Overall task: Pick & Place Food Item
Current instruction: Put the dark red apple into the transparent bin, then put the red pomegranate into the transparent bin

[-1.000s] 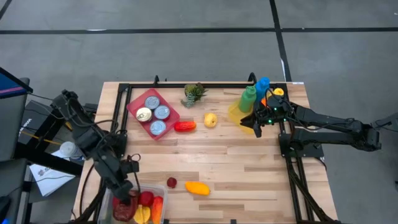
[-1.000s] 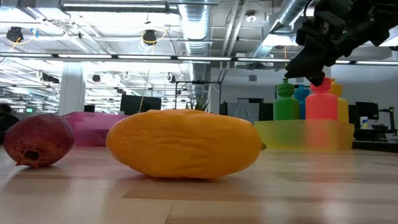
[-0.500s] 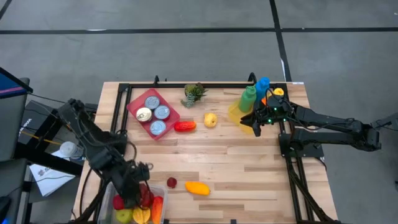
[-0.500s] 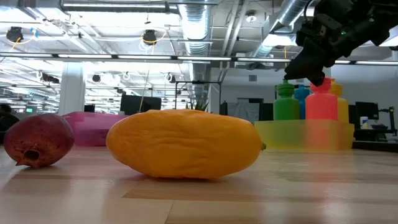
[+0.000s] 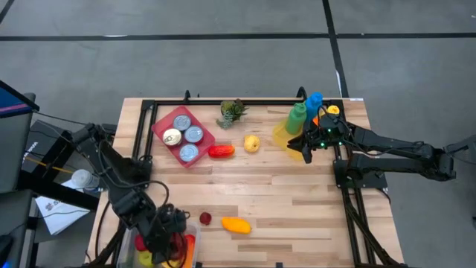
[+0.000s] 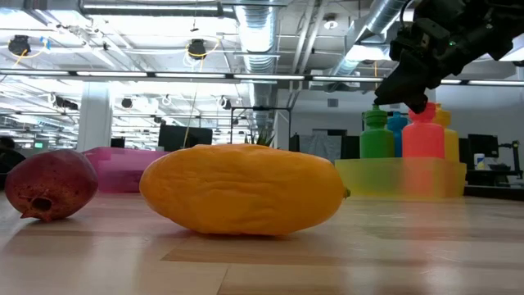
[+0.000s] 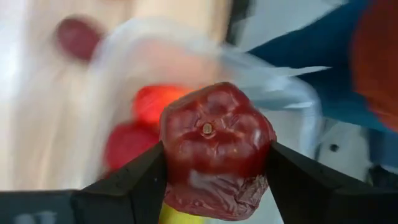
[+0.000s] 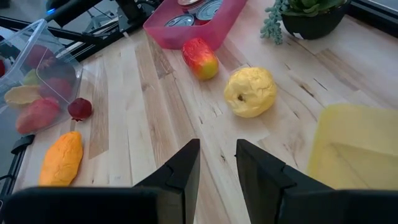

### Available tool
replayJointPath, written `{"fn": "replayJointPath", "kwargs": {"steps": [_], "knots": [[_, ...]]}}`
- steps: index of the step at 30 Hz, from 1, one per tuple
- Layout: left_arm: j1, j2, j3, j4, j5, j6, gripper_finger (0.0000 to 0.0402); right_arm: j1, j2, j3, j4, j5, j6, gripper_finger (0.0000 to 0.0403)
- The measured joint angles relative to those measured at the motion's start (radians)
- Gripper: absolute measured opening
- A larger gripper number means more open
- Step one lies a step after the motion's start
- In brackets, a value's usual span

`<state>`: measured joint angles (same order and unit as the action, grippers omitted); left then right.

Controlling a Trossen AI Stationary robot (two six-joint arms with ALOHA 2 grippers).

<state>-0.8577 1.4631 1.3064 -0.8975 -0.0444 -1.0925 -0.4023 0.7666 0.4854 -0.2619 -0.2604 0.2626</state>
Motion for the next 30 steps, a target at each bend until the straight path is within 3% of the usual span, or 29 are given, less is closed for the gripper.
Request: {"fn": "replayJointPath", "kwargs": {"steps": [4, 18, 30], "knots": [[0.001, 0.017, 0.000, 0.099, -0.002, 0.093, 0.0246, 0.000, 0.000, 0.000, 0.000, 0.000, 0.000, 0.0098], [0.006, 0.083, 0.000, 0.103, 0.008, 0.097, 0.0266, 0.001, 0.000, 0.000, 0.002, 0.000, 0.000, 0.0098], [0.044, 0.080, -0.001, 0.124, 0.161, 0.094, 0.0340, 0.000, 0.000, 0.000, 0.009, 0.000, -0.001, 0.0147]]}}
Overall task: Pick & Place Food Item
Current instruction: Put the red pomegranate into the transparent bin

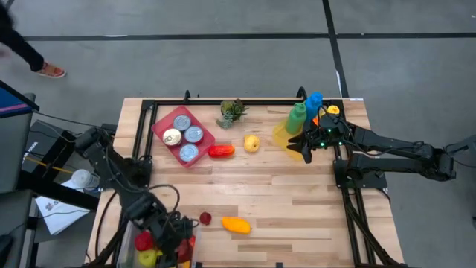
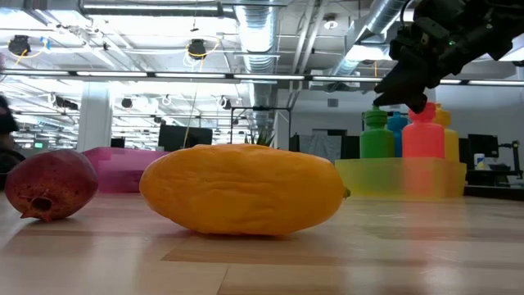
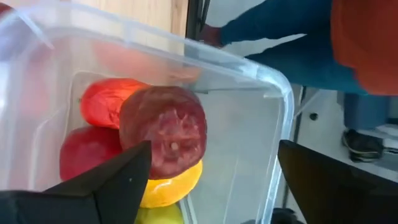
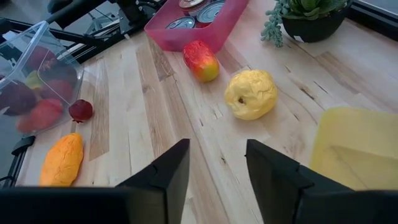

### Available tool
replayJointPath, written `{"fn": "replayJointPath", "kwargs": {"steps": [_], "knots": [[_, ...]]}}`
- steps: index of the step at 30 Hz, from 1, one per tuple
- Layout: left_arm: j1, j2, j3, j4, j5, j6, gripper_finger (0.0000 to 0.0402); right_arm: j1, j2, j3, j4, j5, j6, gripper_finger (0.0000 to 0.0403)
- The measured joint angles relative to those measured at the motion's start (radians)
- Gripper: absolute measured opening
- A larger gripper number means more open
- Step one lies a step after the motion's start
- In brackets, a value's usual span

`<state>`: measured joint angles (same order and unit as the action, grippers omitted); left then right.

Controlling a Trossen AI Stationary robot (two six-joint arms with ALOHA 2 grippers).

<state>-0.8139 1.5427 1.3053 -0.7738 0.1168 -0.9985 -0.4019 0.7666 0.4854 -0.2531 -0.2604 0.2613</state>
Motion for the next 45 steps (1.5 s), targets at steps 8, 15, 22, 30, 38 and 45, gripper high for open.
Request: {"fn": "replayJointPath", "kwargs": {"steps": [8, 15, 22, 30, 38, 45], "knots": [[0.150, -0.117, 0.000, 0.001, 0.098, 0.035, 0.0355, 0.000, 0.000, 0.000, 0.000, 0.000, -0.002, 0.0195], [0.342, -0.297, 0.000, 0.002, -0.064, 0.186, 0.0351, 0.000, 0.000, 0.000, -0.001, 0.000, -0.007, 0.0207], [0.580, -0.319, 0.001, -0.001, -0.223, 0.475, 0.0350, 0.000, 0.000, 0.000, -0.001, 0.000, -0.007, 0.0206], [0.740, -0.194, 0.000, -0.026, -0.161, 0.553, 0.0350, 0.000, 0.000, 0.000, -0.002, 0.000, -0.007, 0.0206], [0.783, -0.040, 0.000, -0.022, -0.161, 0.542, 0.0350, 0.000, 0.000, 0.000, -0.002, 0.000, -0.007, 0.0205], [0.783, 0.057, 0.000, -0.018, -0.160, 0.489, 0.0350, 0.000, 0.000, 0.000, -0.001, 0.000, -0.008, 0.0205]]}}
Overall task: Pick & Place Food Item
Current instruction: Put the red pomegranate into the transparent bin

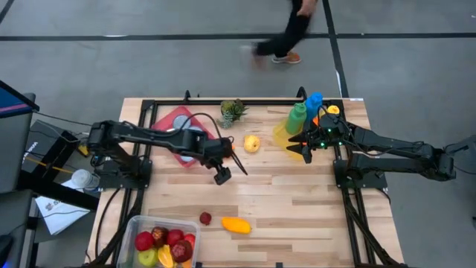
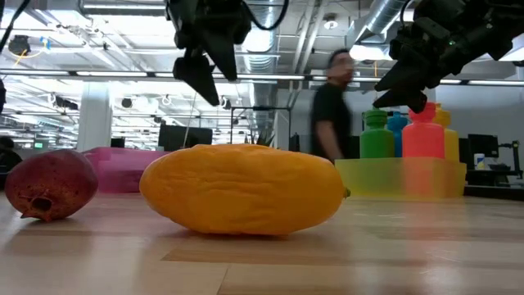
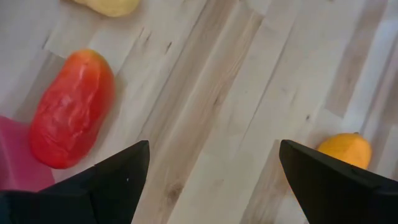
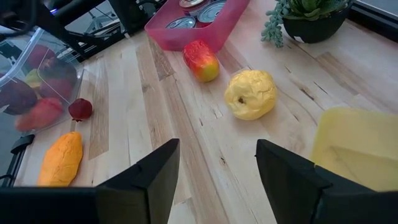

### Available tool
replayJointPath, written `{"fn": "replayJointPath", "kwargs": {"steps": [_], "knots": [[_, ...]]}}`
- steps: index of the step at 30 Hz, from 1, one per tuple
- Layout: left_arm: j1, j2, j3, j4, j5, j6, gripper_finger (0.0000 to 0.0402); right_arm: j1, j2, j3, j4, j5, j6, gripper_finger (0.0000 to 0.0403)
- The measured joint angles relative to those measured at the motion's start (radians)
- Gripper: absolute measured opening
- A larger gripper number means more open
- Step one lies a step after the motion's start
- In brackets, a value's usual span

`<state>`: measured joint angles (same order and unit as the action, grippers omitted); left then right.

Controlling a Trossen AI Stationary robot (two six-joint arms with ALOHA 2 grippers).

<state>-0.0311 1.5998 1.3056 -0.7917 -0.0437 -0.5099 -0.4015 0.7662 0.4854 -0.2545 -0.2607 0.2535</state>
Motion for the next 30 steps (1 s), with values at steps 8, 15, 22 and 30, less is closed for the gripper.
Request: {"fn": "replayJointPath", "kwargs": {"steps": [8, 15, 22, 30], "knots": [[0.000, 0.034, 0.000, 0.002, 0.025, -0.010, 0.0350, 0.000, 0.000, 0.000, -0.003, 0.000, -0.004, 0.0205], [-0.003, 0.029, 0.000, 0.001, 0.016, -0.105, 0.0350, 0.000, 0.000, 0.000, -0.002, 0.000, -0.018, 0.0205], [-0.026, 0.041, 0.000, -0.028, 0.015, -0.237, 0.0350, 0.000, 0.000, 0.000, -0.001, 0.000, -0.018, 0.0205], [-0.093, 0.056, 0.000, -0.151, 0.018, -0.401, 0.0350, 0.000, 0.000, 0.000, 0.000, 0.000, -0.018, 0.0205]]}}
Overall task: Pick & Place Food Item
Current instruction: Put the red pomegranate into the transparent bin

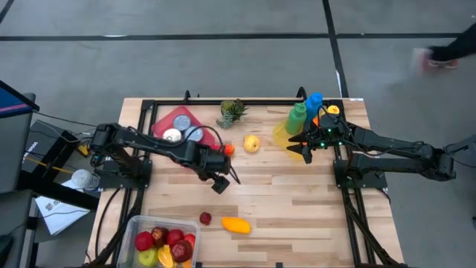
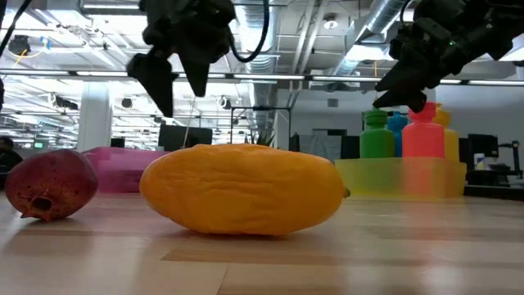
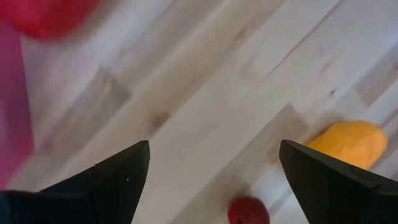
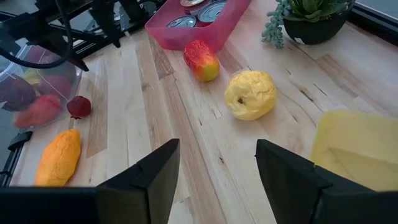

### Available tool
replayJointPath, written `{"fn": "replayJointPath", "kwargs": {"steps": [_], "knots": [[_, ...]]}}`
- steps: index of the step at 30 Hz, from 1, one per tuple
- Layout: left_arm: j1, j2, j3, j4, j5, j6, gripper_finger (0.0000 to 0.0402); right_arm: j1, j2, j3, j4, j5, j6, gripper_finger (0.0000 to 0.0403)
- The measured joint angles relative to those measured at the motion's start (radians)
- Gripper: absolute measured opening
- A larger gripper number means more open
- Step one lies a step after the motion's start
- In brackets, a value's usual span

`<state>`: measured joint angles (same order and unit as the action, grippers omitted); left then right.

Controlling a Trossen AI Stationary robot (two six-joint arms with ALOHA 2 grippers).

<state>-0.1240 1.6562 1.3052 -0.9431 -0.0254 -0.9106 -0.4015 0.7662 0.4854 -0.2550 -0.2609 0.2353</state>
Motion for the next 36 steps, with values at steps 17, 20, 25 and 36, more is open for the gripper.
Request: {"fn": "replayJointPath", "kwargs": {"steps": [17, 20, 25, 36], "knots": [[-0.197, 0.000, 0.000, -0.043, 0.061, -0.279, 0.0319, 0.000, 0.000, 0.000, -0.001, 0.000, 0.000, 0.0205], [-0.226, 0.001, 0.000, -0.041, 0.064, -0.322, 0.0314, 0.000, 0.000, 0.000, -0.001, 0.000, 0.000, 0.0205], [-0.252, 0.014, 0.001, -0.035, 0.068, -0.385, 0.0306, 0.000, 0.000, 0.000, -0.002, 0.000, 0.000, 0.0205], [-0.274, 0.123, 0.001, -0.003, 0.198, -0.393, 0.0298, 0.001, 0.000, 0.000, -0.008, -0.001, 0.000, 0.0205]]}}
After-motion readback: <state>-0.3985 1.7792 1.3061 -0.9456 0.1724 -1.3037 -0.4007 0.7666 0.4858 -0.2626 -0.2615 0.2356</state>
